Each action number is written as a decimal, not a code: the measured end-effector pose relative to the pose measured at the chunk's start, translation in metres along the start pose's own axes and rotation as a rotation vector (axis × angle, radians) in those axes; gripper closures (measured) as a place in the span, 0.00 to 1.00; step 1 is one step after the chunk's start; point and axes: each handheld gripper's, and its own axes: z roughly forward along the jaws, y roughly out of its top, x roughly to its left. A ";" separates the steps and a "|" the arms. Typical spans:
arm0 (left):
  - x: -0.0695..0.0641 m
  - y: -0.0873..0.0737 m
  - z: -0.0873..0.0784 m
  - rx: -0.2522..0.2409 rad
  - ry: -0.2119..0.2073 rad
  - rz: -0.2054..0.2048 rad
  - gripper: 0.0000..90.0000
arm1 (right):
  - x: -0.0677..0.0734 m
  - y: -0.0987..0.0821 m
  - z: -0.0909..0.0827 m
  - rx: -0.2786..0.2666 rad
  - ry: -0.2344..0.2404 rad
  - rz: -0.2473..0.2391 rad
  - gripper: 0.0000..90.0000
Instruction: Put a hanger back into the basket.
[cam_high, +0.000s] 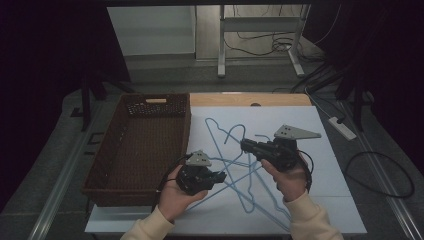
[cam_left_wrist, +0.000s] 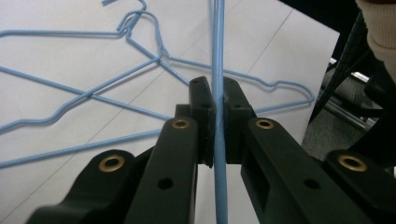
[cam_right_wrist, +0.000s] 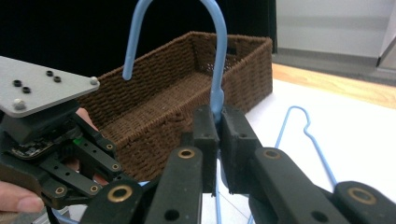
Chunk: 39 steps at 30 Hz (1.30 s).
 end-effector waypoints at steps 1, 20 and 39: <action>0.000 0.000 -0.002 -0.004 -0.001 0.001 0.95 | 0.001 0.001 -0.002 -0.006 0.002 -0.008 0.91; 0.022 0.000 -0.055 -0.109 0.054 -0.044 0.95 | -0.033 -0.050 -0.038 -0.036 -0.089 -0.055 0.32; 0.058 -0.018 -0.133 -0.238 0.182 -0.066 0.95 | -0.060 -0.090 -0.034 0.060 -0.141 -0.031 0.31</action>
